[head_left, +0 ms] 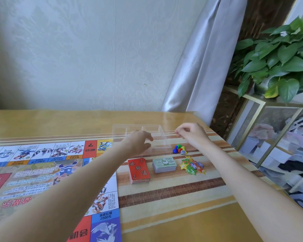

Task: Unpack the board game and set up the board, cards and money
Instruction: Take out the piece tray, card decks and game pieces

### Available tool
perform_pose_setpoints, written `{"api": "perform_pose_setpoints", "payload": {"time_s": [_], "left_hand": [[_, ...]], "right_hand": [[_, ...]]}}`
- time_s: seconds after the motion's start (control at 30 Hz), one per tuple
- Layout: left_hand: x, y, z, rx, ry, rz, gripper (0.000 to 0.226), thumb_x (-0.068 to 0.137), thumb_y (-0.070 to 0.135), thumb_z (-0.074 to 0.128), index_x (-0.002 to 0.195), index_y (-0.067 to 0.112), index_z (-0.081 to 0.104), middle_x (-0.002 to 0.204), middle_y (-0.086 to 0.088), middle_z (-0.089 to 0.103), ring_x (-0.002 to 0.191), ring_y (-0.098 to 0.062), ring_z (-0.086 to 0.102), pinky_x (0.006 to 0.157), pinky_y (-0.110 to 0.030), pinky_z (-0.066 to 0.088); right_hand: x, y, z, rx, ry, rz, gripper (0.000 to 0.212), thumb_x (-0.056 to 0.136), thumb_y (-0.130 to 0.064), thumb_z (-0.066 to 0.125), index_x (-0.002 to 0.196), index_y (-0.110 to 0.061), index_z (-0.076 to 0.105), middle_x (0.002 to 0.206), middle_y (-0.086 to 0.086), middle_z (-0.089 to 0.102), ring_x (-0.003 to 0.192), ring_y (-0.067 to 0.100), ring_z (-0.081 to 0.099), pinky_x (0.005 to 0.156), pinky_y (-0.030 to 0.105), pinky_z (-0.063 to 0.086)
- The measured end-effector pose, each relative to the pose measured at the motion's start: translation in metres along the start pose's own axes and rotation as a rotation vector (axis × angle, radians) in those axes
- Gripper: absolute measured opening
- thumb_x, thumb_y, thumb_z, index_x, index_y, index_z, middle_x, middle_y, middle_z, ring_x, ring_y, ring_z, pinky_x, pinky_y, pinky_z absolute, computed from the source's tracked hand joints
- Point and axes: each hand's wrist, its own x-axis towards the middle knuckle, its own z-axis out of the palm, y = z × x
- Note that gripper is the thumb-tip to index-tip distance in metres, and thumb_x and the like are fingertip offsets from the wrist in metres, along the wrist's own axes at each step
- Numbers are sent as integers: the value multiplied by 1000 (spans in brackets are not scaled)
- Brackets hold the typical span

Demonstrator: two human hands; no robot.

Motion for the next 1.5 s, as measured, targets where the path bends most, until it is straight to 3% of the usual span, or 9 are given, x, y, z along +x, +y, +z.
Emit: {"api": "perform_pose_setpoints", "payload": {"time_s": [0.17, 0.5, 0.7, 0.8, 0.9, 1.03, 1.17, 1.27, 1.5], "left_hand": [[-26, 10, -22, -111, 388, 17, 27, 92, 7, 48, 106, 15, 68, 122, -2, 63, 114, -22, 53, 95, -31, 40], [-92, 15, -13, 115, -67, 49, 53, 88, 23, 60, 137, 18, 42, 142, -6, 37, 129, -23, 36, 106, -30, 29], [-102, 14, -16, -683, -100, -409, 30, 90, 23, 57, 113, 3, 54, 111, -10, 52, 101, -21, 50, 89, -29, 39], [-111, 14, -13, -1049, -134, -464, 11, 90, 11, 52, 100, 6, 53, 99, -13, 47, 74, -17, 46, 75, -31, 39], [-116, 21, -14, -1189, -98, -482, 4, 91, 6, 49, 94, 8, 51, 83, -9, 47, 54, -13, 40, 60, -27, 31], [-118, 28, -17, -959, -11, -453, 7, 92, 14, 50, 86, 13, 53, 88, -3, 46, 73, -15, 40, 64, -25, 30], [-113, 29, -11, -395, 98, -225, 31, 93, 13, 44, 120, 11, 58, 117, -7, 57, 102, -21, 56, 84, -26, 40], [-110, 28, -1, 98, 143, 2, 40, 89, 9, 41, 123, 21, 60, 131, 2, 57, 123, -20, 46, 102, -28, 30], [-98, 40, 26, 322, 111, 72, 41, 91, 6, 40, 126, 22, 56, 130, 2, 54, 122, -22, 37, 97, -32, 29]], "right_hand": [[-18, -29, -5, -63, -221, -99, 11, 89, -8, 57, 87, -9, 68, 80, 2, 72, 62, 5, 64, 61, 13, 48], [-65, -74, 23, -230, -364, -181, 4, 85, -14, 65, 84, -13, 68, 70, -4, 64, 50, -2, 54, 49, 8, 38], [-77, -90, 58, -471, -305, 35, 28, 93, -22, 50, 69, -9, 44, 47, 9, 57, 40, 17, 58, 52, 22, 50], [-85, -97, 68, -524, -332, 85, 21, 94, -14, 47, 108, 0, 55, 80, 14, 60, 40, 17, 56, 40, 22, 42], [-89, -96, 75, -556, -288, 51, 11, 92, -8, 45, 99, -8, 53, 84, 9, 62, 60, 22, 57, 47, 25, 39], [-84, -100, 64, -682, -136, 3, 31, 89, 2, 45, 116, -8, 57, 119, 15, 59, 105, 31, 58, 67, 28, 42], [-68, -90, 35, -732, -141, -3, 21, 86, 5, 42, 91, -4, 59, 97, 12, 55, 94, 34, 56, 64, 30, 40], [-58, -69, 27, -639, -290, -36, 19, 90, -4, 49, 97, -1, 66, 118, 16, 58, 98, 29, 59, 78, 34, 48], [-51, -40, 25, -514, -502, -38, 29, 90, -21, 61, 118, -14, 61, 123, 2, 59, 113, 18, 53, 100, 32, 42]]}}
